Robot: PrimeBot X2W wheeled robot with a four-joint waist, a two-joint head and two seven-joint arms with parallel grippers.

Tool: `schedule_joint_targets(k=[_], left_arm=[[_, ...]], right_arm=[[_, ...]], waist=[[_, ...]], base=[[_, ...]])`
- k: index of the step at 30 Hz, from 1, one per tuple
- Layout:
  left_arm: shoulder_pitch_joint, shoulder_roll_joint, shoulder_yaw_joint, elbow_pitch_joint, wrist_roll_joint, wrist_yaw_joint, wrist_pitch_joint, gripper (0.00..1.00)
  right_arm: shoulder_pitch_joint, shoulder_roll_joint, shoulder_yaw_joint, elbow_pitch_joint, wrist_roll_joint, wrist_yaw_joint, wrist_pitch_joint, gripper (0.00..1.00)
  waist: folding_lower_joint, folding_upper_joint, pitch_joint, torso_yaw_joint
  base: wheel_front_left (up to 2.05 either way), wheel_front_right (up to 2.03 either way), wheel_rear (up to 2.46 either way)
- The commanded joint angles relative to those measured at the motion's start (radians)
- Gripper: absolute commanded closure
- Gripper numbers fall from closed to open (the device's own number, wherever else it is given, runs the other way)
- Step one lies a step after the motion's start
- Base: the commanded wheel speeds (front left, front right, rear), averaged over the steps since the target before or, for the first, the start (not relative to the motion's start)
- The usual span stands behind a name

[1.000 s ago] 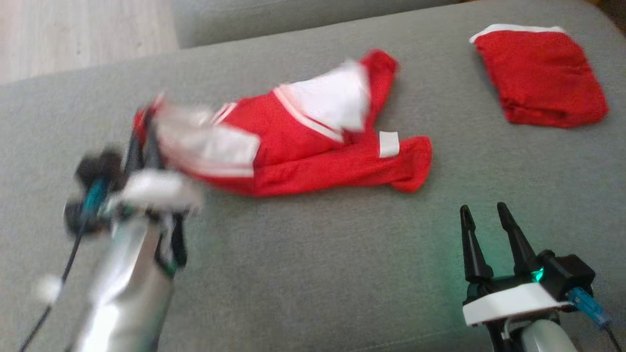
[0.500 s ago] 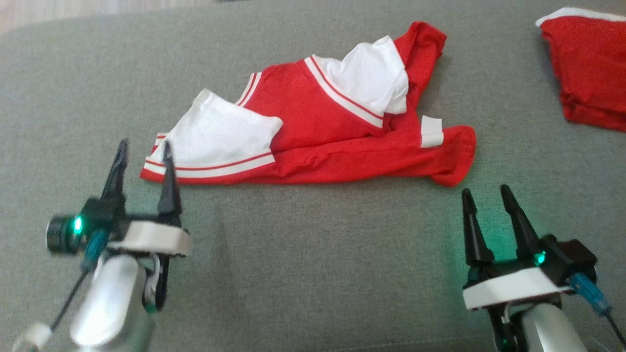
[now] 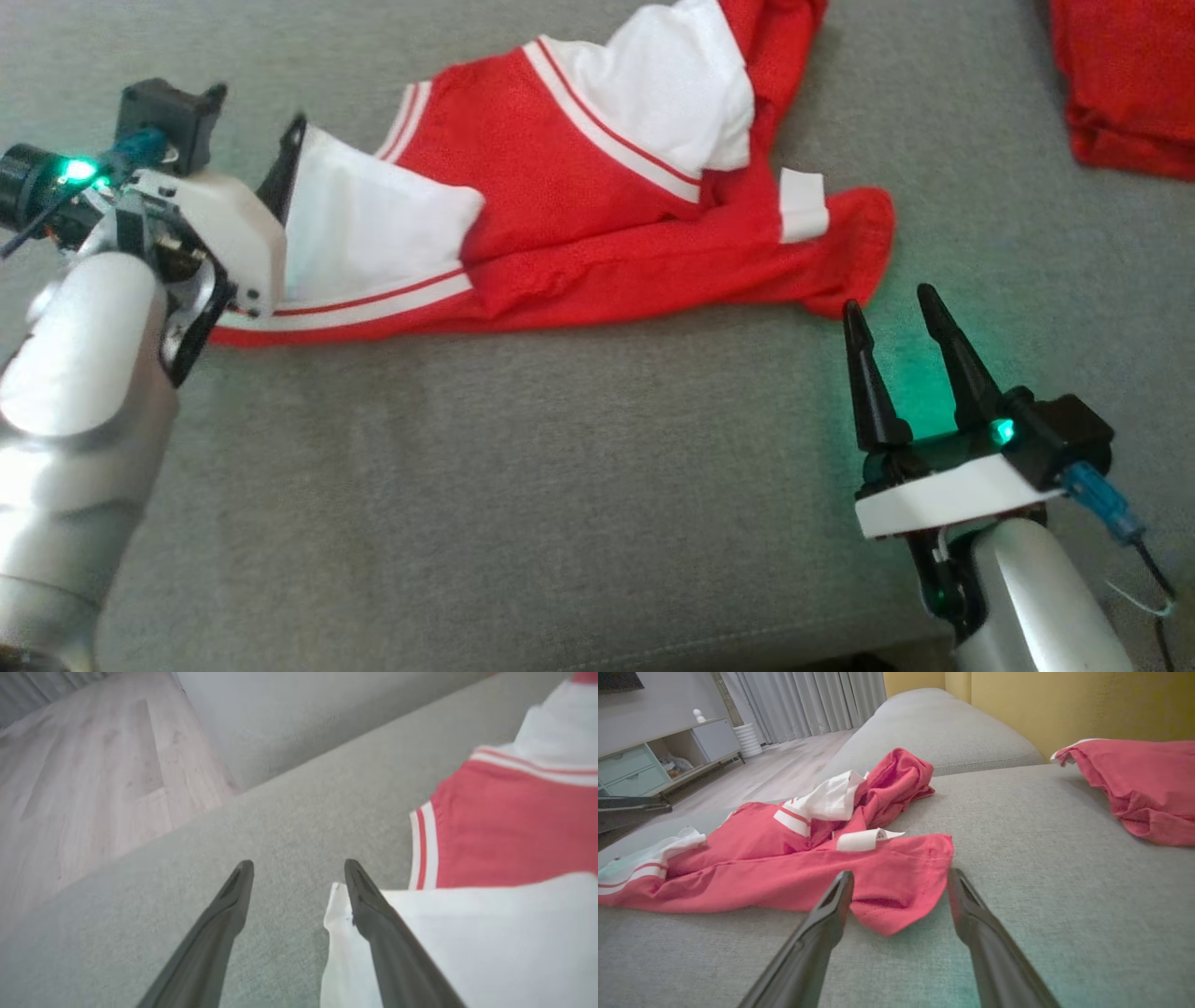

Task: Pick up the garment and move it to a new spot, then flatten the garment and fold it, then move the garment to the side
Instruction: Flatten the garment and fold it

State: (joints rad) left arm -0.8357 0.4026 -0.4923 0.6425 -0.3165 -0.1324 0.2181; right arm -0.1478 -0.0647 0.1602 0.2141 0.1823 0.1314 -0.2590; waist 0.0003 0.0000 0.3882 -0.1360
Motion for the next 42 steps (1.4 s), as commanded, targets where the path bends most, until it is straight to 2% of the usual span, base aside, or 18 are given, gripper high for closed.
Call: schedule_joint_targets(k=[1, 6, 11, 12, 13, 14, 18, 23, 29, 32, 33, 35, 42], left_arm=[[-0.046, 0.058, 0.015, -0.027, -0.015, 0.002, 0.017, 0.0], [-0.059, 0.136, -0.092, -0.06, -0.142, 0.002, 0.118, 0.0], [-0.061, 0.197, -0.135, -0.087, -0.213, 0.002, 0.158, 0.02], [-0.061, 0.202, -0.14, -0.09, -0.226, 0.002, 0.162, 0.19], [-0.061, 0.205, -0.146, -0.095, -0.242, 0.002, 0.166, 0.54], [-0.06, 0.209, -0.153, -0.101, -0.259, 0.002, 0.171, 1.0], [-0.066, 0.229, -0.171, -0.141, -0.317, 0.002, 0.163, 1.0], [-0.091, 0.252, -0.167, -0.173, -0.307, 0.002, 0.078, 1.0], [-0.11, 0.25, -0.164, -0.212, -0.286, 0.011, 0.024, 1.0], [-0.113, 0.242, -0.163, -0.226, -0.288, 0.016, 0.012, 1.0], [-0.113, 0.242, -0.163, -0.226, -0.288, 0.016, 0.012, 1.0], [-0.119, 0.228, -0.166, -0.232, -0.287, 0.023, 0.003, 1.0], [-0.127, 0.197, -0.178, -0.22, -0.284, 0.028, -0.014, 1.0]], right_arm=[[-0.016, -0.004, 0.024, -0.025, 0.002, -0.001, -0.003, 0.0], [-0.018, 0.003, 0.018, -0.022, 0.007, -0.001, -0.003, 0.0], [-0.024, 0.008, 0.015, -0.023, 0.01, -0.001, -0.003, 0.0], [-0.025, 0.008, 0.015, -0.023, 0.01, -0.001, -0.003, 0.0], [-0.027, 0.009, 0.016, -0.023, 0.01, -0.001, -0.003, 0.0], [-0.028, 0.01, 0.016, -0.023, 0.01, -0.001, -0.003, 0.0], [-0.027, 0.011, 0.009, -0.022, 0.01, -0.001, -0.003, 0.0], [-0.033, 0.002, -0.02, -0.02, 0.022, -0.001, -0.003, 0.0], [-0.092, -0.041, -0.026, 0.011, 0.176, -0.001, -0.003, 0.0], [-0.14, -0.088, 0.018, 0.067, 0.28, -0.001, -0.003, 0.0], [-0.14, -0.088, 0.018, 0.067, 0.28, -0.001, -0.003, 0.0], [-0.187, -0.147, 0.097, 0.128, 0.378, -0.001, -0.003, 0.0], [-0.24, -0.227, 0.246, 0.208, 0.569, -0.001, -0.003, 0.0]], waist=[[-0.0003, 0.0, 0.023, -0.029], [-0.0003, 0.0, 0.038, -0.057], [-0.0003, 0.0, 0.047, -0.069], [-0.0003, 0.0, 0.048, -0.07], [-0.0003, 0.0, 0.049, -0.07], [-0.0003, 0.0, 0.05, -0.07], [-0.0003, 0.0, 0.045, -0.062], [-0.0003, 0.0, 0.028, -0.041], [-0.0003, 0.0, 0.016, -0.011], [-0.0003, 0.0, 0.015, 0.003], [-0.0003, 0.0, 0.015, 0.003], [-0.0003, 0.0, 0.019, 0.018], [-0.0003, 0.0, 0.019, 0.045]], base=[[0.0, 0.0, 0.0], [0.0, 0.0, 0.0], [0.0, 0.0, 0.0], [0.0, 0.0, 0.0], [0.0, 0.0, 0.0], [0.0, 0.0, 0.0], [0.0, 0.0, 0.0], [0.0, 0.0, 0.0], [0.0, 0.0, 0.0], [0.0, 0.0, 0.0], [0.0, 0.0, 0.0], [0.0, 0.0, 0.0], [0.0, 0.0, 0.0]])
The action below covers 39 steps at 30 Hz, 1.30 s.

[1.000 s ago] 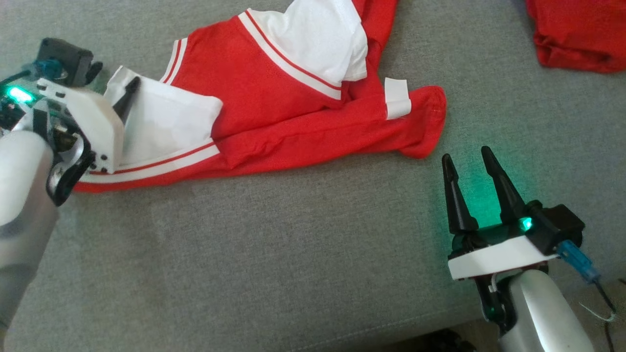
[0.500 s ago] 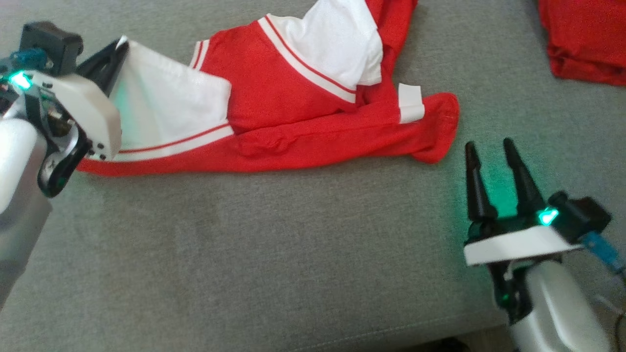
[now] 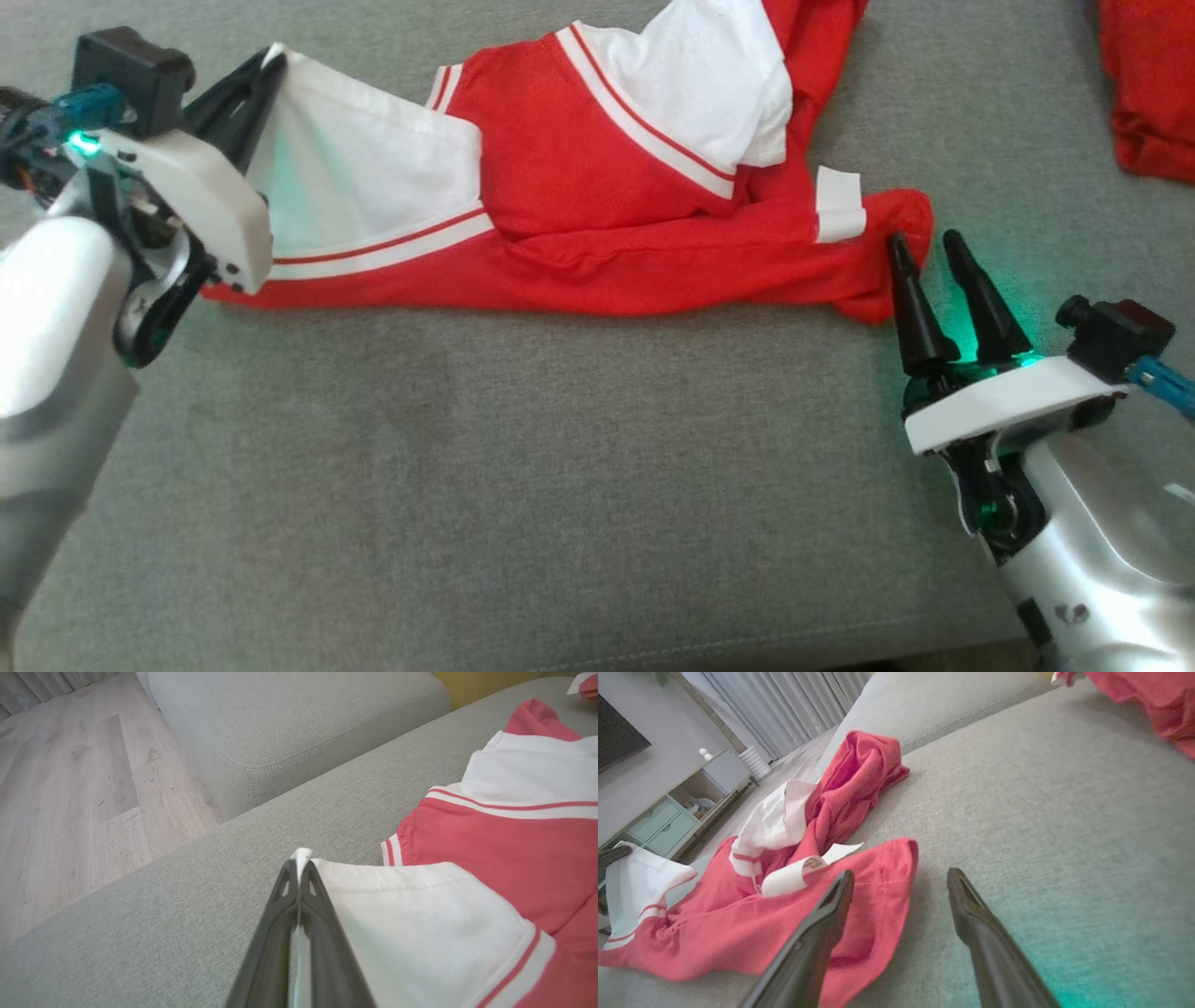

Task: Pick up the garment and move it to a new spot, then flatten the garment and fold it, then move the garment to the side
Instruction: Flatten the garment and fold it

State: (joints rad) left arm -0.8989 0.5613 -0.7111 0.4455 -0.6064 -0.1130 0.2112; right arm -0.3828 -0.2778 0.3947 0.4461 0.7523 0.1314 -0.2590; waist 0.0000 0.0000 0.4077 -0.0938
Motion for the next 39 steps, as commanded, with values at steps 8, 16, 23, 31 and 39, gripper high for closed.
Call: schedule_joint_targets(k=[8, 16, 23, 31, 39], left_arm=[[-0.069, 0.022, 0.038, 0.005, -0.003, 0.008, -0.034, 1.0], [-0.068, 0.009, 0.048, 0.0, -0.001, 0.004, -0.148, 1.0], [-0.085, 0.014, 0.108, -0.099, 0.003, 0.02, -0.329, 1.0], [-0.181, 0.03, 0.194, -0.272, -0.029, 0.026, -0.402, 1.0], [-0.363, 0.006, 0.187, -0.254, -0.033, 0.013, -0.325, 1.0]], right_arm=[[-0.026, -0.053, 0.058, -0.024, 0.06, -0.001, -0.003, 1.0], [-0.003, -0.103, 0.02, -0.075, 0.057, -0.001, -0.003, 1.0], [-0.019, -0.234, -0.059, -0.24, 0.045, -0.001, -0.003, 1.0], [-0.133, -0.409, -0.171, -0.407, 0.065, -0.001, 0.002, 1.0], [-0.335, -0.451, -0.202, -0.382, 0.037, -0.001, 0.127, 1.0]], waist=[[0.0, 0.0, -0.004, 0.026], [0.0, 0.0, -0.077, 0.042], [0.0, 0.0, -0.227, 0.041], [0.0, 0.0, -0.357, 0.049], [0.0, 0.0, -0.337, 0.068]], base=[[0.0, 0.0, 0.0], [0.0, 0.0, 0.0], [0.0, 0.0, 0.0], [0.0, 0.0, 0.0], [0.0, 0.0, 0.0]])
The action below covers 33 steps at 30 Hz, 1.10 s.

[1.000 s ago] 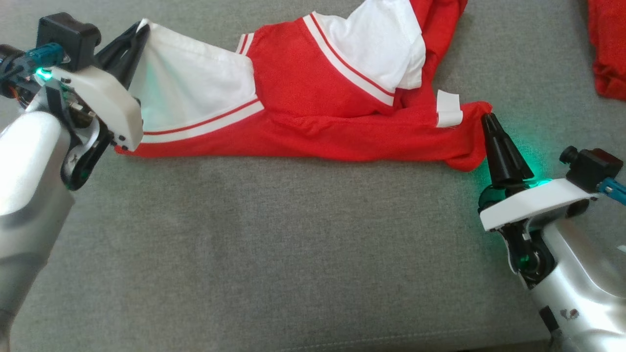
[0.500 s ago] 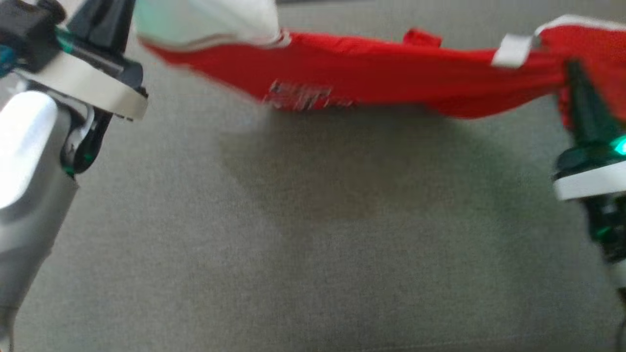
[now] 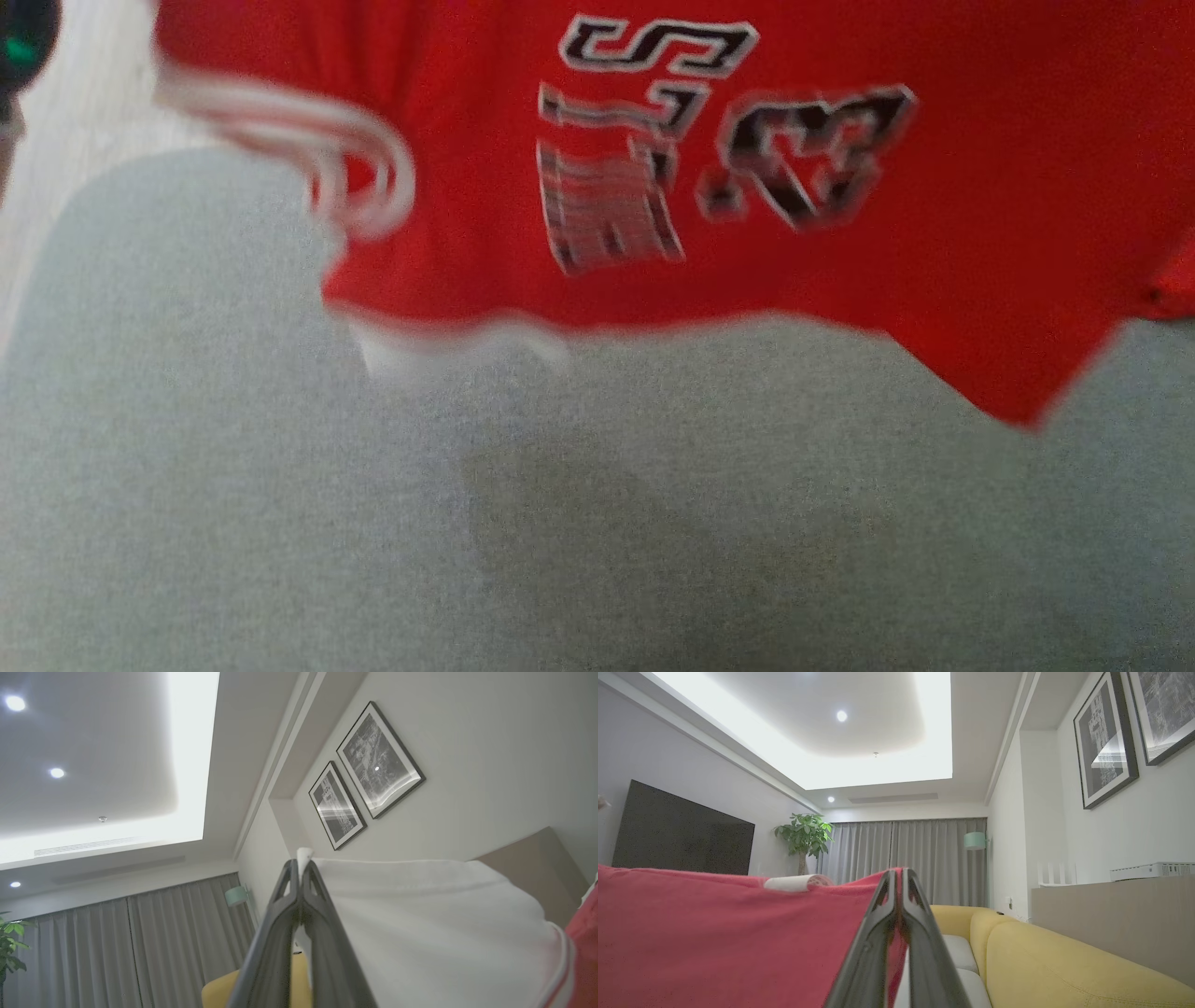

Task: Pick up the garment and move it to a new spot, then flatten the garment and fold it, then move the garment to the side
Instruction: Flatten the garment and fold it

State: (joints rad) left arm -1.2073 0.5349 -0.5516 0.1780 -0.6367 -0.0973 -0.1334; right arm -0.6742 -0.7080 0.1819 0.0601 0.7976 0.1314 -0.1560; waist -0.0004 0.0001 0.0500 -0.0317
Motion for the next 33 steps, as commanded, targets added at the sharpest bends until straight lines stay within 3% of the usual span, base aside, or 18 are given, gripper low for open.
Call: schedule_joint_targets(k=[1, 6, 10, 18, 22, 26, 33], left_arm=[[-0.055, 0.033, 0.028, 0.014, -0.003, -0.003, 0.019, 1.0], [-0.127, 0.012, -0.007, 0.13, 0.02, -0.014, 0.022, 1.0], [-0.164, -0.023, -0.03, 0.247, 0.026, -0.022, -0.035, 1.0], [-0.322, -0.074, 0.011, 0.341, 0.107, -0.005, -0.125, 1.0], [-0.346, -0.096, 0.04, 0.301, 0.128, -0.018, -0.128, 1.0], [-0.279, -0.076, 0.042, 0.222, 0.144, -0.028, -0.128, 1.0], [0.052, -0.014, 0.035, 0.048, 0.124, -0.032, -0.128, 1.0]], right_arm=[[-0.043, -0.021, 0.011, 0.004, -0.008, -0.001, 0.024, 1.0], [-0.182, 0.026, 0.071, 0.132, -0.008, -0.001, 0.074, 1.0], [-0.301, 0.086, 0.141, 0.262, -0.023, -0.001, 0.033, 1.0], [-0.529, 0.075, 0.202, 0.421, -0.11, -0.001, -0.079, 1.0], [-0.598, 0.043, 0.227, 0.451, -0.152, -0.001, -0.099, 1.0], [-0.596, 0.016, 0.285, 0.452, -0.157, -0.001, -0.104, 1.0], [-0.461, 0.003, 0.361, 0.436, -0.127, -0.001, -0.105, 1.0]], waist=[[0.0004, -0.0001, 0.021, 0.006], [0.0004, -0.0001, 0.105, 0.022], [0.0004, -0.0001, 0.202, 0.032], [0.0004, -0.0001, 0.324, 0.055], [0.0004, -0.0001, 0.356, 0.073], [0.0004, -0.0001, 0.393, 0.086], [0.0004, -0.0001, 0.434, 0.092]], base=[[0.0, 0.0, 0.0], [0.0, 0.0, 0.0], [0.0, 0.0, 0.0], [0.0, 0.0, 0.0], [0.0, 0.0, 0.0], [0.0, 0.0, 0.0], [0.0, 0.0, 0.0]])
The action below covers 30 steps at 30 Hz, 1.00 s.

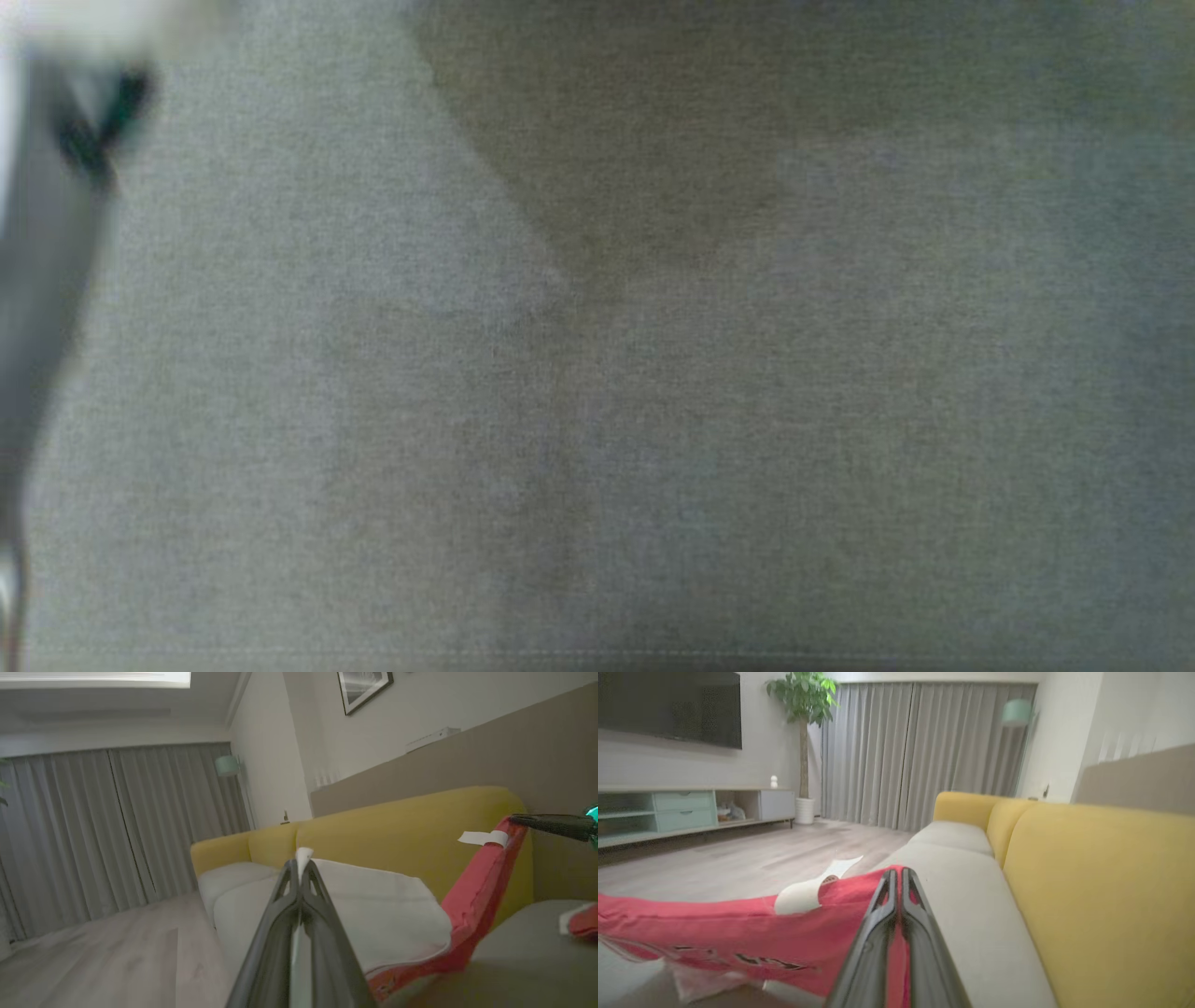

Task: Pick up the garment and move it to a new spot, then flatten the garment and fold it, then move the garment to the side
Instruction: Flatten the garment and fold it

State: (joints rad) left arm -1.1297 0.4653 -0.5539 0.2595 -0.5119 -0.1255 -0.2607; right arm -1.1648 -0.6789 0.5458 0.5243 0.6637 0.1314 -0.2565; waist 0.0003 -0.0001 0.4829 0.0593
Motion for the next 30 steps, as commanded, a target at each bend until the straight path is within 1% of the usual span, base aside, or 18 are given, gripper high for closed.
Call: schedule_joint_targets(k=[1, 7, 11, 12, 16, 18, 21, 25, 30], left_arm=[[0.031, 0.064, 0.042, -0.057, 0.003, -0.004, -0.001, 1.0], [0.376, 0.087, 0.081, -0.16, 0.044, 0.016, -0.001, 1.0], [0.583, 0.097, 0.082, -0.217, 0.073, 0.025, -0.001, 1.0], [0.583, 0.097, 0.082, -0.217, 0.073, 0.025, -0.001, 1.0], [0.753, 0.126, 0.064, -0.245, 0.098, 0.04, -0.001, 1.0], [0.818, 0.14, 0.036, -0.257, 0.119, 0.041, -0.001, 1.0], [0.885, 0.144, 0.008, -0.271, 0.118, 0.045, 0.003, 1.0], [0.934, 0.158, -0.014, -0.317, 0.105, 0.039, 0.015, 1.0], [0.917, 0.162, 0.008, -0.368, 0.092, 0.052, 0.018, 1.0]], right_arm=[[0.063, -0.027, 0.0, -0.035, 0.016, -0.001, -0.005, 1.0], [0.335, -0.041, -0.007, -0.116, 0.064, -0.001, -0.005, 1.0], [0.55, -0.063, -0.046, -0.185, 0.103, -0.001, -0.005, 1.0], [0.55, -0.063, -0.046, -0.185, 0.103, -0.001, -0.005, 1.0], [0.739, -0.066, -0.098, -0.26, 0.115, -0.001, -0.005, 1.0], [0.822, -0.064, -0.126, -0.292, 0.109, -0.001, -0.005, 1.0], [0.934, -0.059, -0.176, -0.327, 0.081, -0.001, -0.005, 1.0], [1.047, -0.031, -0.23, -0.37, 0.05, -0.001, -0.005, 1.0], [1.075, -0.003, -0.288, -0.406, 0.037, -0.001, -0.005, 1.0]], waist=[[-0.0003, 0.0001, 0.0, 0.002], [-0.0003, 0.0001, -0.054, -0.002], [-0.0003, 0.0001, -0.113, -0.004], [-0.0003, 0.0001, -0.113, -0.004], [-0.0003, 0.0001, -0.163, -0.013], [-0.0003, 0.0001, -0.188, -0.013], [-0.0003, 0.0001, -0.222, -0.009], [-0.0003, 0.0001, -0.237, -0.013], [-0.0003, 0.0001, -0.193, -0.019]], base=[[0.0, 0.0, 0.0], [0.0, 0.0, 0.0], [0.0, 0.0, 0.0], [0.0, 0.0, 0.0], [0.0, 0.0, 0.0], [0.0, 0.0, 0.0], [0.0, 0.0, 0.0], [0.0, 0.0, 0.0], [0.0, 0.0, 0.0]])
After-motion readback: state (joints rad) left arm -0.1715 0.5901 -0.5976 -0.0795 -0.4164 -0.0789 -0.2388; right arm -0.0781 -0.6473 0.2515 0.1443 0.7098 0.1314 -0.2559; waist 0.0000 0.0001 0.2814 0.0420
